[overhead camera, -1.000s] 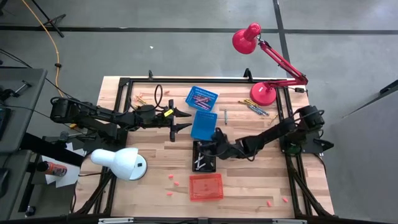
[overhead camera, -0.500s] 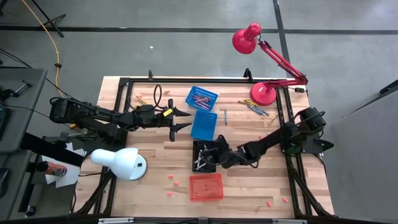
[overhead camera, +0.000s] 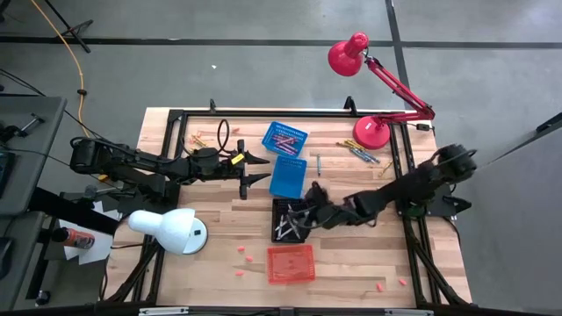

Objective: Sort crayons
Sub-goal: Put the white crayon into the black bin

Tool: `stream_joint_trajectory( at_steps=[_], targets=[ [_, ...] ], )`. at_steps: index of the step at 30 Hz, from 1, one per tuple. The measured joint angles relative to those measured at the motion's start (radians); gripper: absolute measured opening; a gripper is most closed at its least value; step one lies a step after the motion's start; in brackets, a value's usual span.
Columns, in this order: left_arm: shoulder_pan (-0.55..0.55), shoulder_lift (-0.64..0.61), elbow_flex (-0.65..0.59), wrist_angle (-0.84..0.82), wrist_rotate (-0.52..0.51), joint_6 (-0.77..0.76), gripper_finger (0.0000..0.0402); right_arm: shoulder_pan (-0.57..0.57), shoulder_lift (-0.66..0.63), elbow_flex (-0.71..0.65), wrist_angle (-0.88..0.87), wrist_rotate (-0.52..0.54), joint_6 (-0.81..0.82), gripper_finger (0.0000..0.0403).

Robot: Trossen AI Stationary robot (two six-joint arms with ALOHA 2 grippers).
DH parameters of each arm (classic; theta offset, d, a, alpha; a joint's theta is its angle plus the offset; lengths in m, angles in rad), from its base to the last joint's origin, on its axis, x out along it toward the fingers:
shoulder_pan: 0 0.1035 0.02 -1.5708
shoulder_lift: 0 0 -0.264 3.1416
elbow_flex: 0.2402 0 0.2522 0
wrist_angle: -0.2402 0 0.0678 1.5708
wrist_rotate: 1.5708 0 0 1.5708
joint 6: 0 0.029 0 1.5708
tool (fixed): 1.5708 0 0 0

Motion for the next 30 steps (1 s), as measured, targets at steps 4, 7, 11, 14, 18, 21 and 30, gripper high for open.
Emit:
stream_joint_trajectory(
  at_steps=[4, 7, 11, 14, 18, 21, 30],
  targets=[
    [0.0, 0.0, 0.0, 0.0, 0.0, 0.0, 0.0177, 0.027, -0.131, 0.001, -0.344, 0.176, 0.056, 0.0199],
    [0.0, 0.0, 0.0, 0.0, 0.0, 0.0, 0.0177, 0.038, -0.171, 0.001, -0.659, 0.221, 0.256, 0.0197],
    [0.0, 0.0, 0.0, 0.014, 0.0, 0.0, 0.0177, -0.023, -0.153, -0.001, -0.977, 0.133, 0.466, 0.0195],
    [0.0, 0.0, 0.012, 0.016, 0.0, 0.0, 0.0177, -0.111, -0.127, -0.009, -1.043, 0.048, 0.468, 0.0195],
    [0.0, -0.001, 0.034, 0.01, 0.0, -0.001, 0.0177, -0.254, -0.106, -0.034, -1.047, 0.009, 0.325, 0.0195],
    [0.0, -0.001, 0.034, 0.002, 0.0, 0.001, 0.0177, -0.379, -0.105, -0.057, -1.054, 0.011, 0.243, 0.0195],
    [-0.002, -0.001, 0.034, -0.013, 0.0, 0.004, 0.0177, -0.696, -0.104, -0.118, -1.068, -0.039, 0.046, 0.0192]
  ],
)
